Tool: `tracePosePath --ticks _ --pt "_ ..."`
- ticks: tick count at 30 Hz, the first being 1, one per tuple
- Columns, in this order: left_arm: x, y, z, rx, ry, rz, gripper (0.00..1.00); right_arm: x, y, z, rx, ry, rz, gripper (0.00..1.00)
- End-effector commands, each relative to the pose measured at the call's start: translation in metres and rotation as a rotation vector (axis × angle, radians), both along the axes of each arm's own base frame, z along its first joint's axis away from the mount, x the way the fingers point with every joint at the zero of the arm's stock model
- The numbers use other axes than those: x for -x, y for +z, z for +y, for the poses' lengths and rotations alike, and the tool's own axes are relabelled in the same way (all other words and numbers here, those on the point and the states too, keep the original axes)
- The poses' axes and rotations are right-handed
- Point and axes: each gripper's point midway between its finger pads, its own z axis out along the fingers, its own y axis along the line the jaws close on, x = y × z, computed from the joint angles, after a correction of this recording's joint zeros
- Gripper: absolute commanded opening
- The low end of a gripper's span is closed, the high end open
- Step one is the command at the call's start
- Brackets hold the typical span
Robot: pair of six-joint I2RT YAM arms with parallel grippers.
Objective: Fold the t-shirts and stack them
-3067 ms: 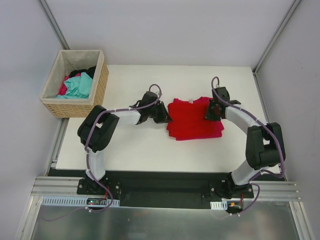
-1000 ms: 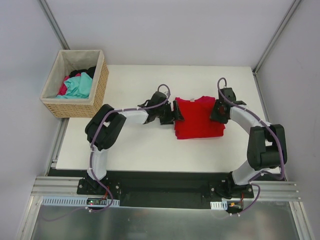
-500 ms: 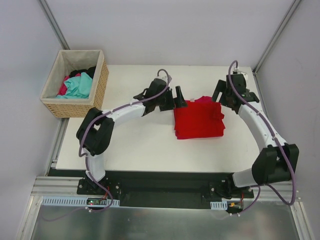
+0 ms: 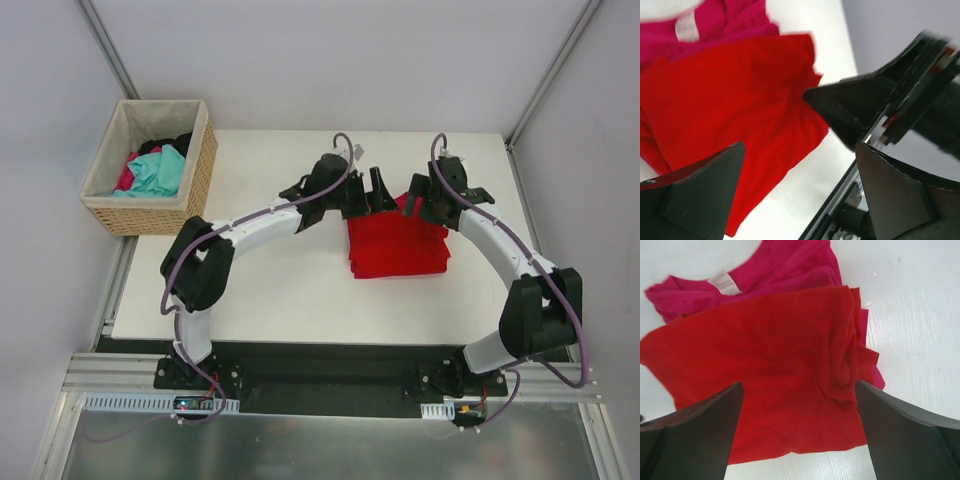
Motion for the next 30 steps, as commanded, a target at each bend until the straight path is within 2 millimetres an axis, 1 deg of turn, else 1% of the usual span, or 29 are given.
tracePosePath --ticks 1,2,3,5,7,8,10,11,16,17,19,23,24,26,28,30 --pt "0.007 -0.036 -0.016 0.053 -0.031 0.083 0.91 -0.014 -0.015 0.006 -0.055 -0.015 0.005 0.97" --pt "0.008 -0.045 -0.016 0.05 -0.031 0.098 0.91 -0.017 -0.016 0.007 -0.061 -0.016 0.0 0.97" --pt "0.008 -0.049 -0.017 0.053 -0.033 0.103 0.91 -0.019 -0.022 0.007 -0.059 -0.015 0.014 0.97" --pt "0.011 -0.058 -0.017 0.053 -0.034 0.118 0.9 -0.023 -0.022 0.006 -0.061 -0.019 0.013 0.97" --pt "0.013 -0.06 -0.018 0.062 -0.043 0.12 0.9 -0.028 -0.022 0.006 -0.064 -0.019 0.014 0.97" --pt "0.014 -0.066 -0.015 0.056 -0.041 0.131 0.9 -0.03 -0.022 0.006 -0.062 -0.016 0.014 0.97" --pt "0.019 -0.069 -0.016 0.058 -0.05 0.14 0.9 -0.034 -0.021 0.004 -0.068 -0.023 0.012 0.97" --pt "0.022 -0.073 -0.015 0.053 -0.051 0.146 0.9 -0.038 -0.015 0.005 -0.071 -0.024 -0.001 0.97" --pt "0.028 -0.087 -0.015 0.045 -0.059 0.174 0.89 -0.048 -0.003 0.011 -0.1 -0.018 -0.016 0.97" --pt "0.028 -0.087 -0.015 0.046 -0.06 0.173 0.89 -0.051 0.003 0.013 -0.111 -0.016 -0.031 0.97" --pt "0.029 -0.09 -0.015 0.046 -0.062 0.178 0.89 -0.053 0.004 0.017 -0.13 -0.012 -0.03 0.97" --pt "0.027 -0.088 -0.017 0.049 -0.063 0.172 0.89 -0.056 -0.001 0.021 -0.145 -0.015 -0.019 0.98" --pt "0.027 -0.088 -0.017 0.051 -0.065 0.174 0.89 -0.055 -0.009 0.021 -0.145 -0.016 0.0 0.97" --pt "0.026 -0.088 -0.017 0.05 -0.063 0.171 0.89 -0.055 -0.015 0.022 -0.15 -0.02 0.008 0.98" --pt "0.027 -0.087 -0.017 0.049 -0.065 0.168 0.89 -0.055 -0.028 0.022 -0.147 -0.023 0.027 0.98" --pt "0.027 -0.086 -0.016 0.048 -0.065 0.167 0.89 -0.057 -0.035 0.022 -0.148 -0.024 0.04 0.98"
